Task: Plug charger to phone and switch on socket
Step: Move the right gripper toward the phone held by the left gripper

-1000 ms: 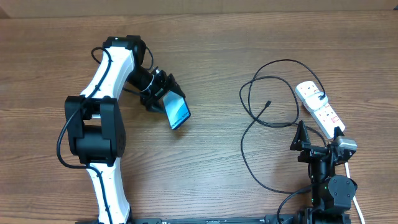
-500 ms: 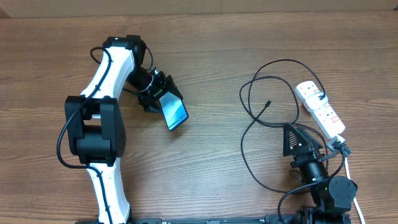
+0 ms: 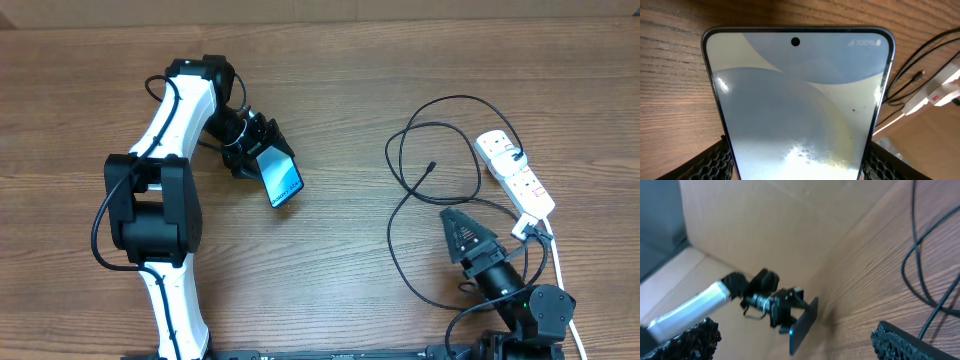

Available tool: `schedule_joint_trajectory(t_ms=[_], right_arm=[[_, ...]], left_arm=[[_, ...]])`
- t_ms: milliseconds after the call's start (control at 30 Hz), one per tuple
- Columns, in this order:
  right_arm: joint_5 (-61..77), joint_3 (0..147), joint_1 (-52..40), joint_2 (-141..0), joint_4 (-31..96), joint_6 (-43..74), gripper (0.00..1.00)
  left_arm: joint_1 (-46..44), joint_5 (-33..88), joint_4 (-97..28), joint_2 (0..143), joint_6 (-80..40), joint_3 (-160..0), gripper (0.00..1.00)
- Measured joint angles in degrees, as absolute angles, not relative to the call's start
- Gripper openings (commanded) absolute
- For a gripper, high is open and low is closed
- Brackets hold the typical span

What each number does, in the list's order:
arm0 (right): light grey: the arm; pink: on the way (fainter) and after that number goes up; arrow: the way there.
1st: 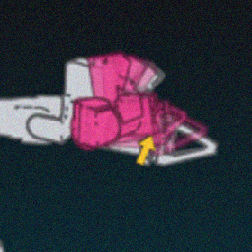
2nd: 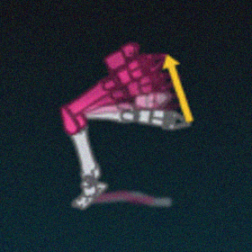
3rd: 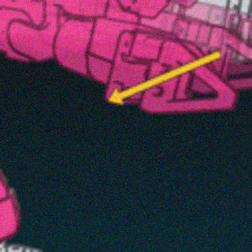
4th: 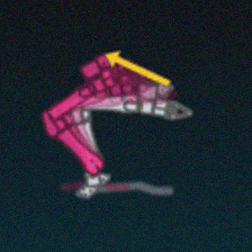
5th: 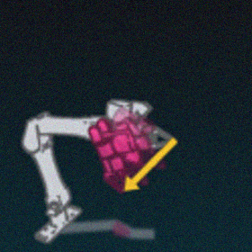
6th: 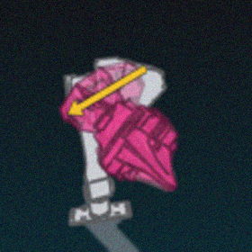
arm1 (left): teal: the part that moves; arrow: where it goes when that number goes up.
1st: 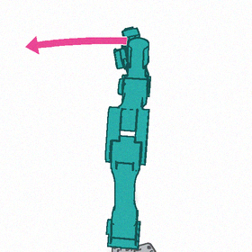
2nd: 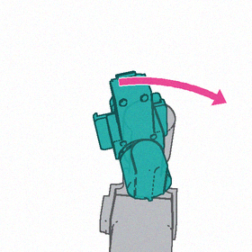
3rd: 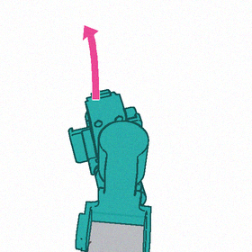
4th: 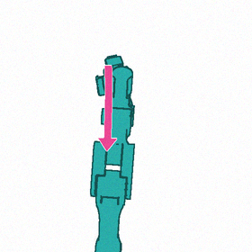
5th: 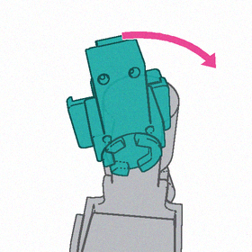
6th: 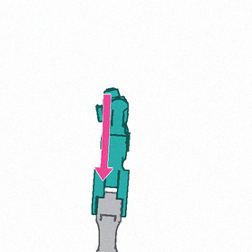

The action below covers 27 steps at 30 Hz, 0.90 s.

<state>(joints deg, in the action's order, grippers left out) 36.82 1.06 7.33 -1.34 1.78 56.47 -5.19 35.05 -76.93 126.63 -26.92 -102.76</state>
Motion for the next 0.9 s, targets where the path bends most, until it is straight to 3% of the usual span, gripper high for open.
schedule_joint_trajectory(t_ms=[233,533,900], right_arm=[[40.12,3.44,7.33,-7.86,2.7,50.85,0.99],[39.59,21.12,3.53,-31.99,10.63,38.5,0.99],[23.16,34.33,-19.62,-61.28,6.33,32.34,1.0]], left_arm=[[-6.79,35.14,-76.42,126.63,-30.24,-106.83,0.04],[-9.41,36.01,-71.79,126.63,-37.43,-112.14,0.04],[-10.55,37.78,-67.88,126.63,-45.54,-112.14,0.04]])
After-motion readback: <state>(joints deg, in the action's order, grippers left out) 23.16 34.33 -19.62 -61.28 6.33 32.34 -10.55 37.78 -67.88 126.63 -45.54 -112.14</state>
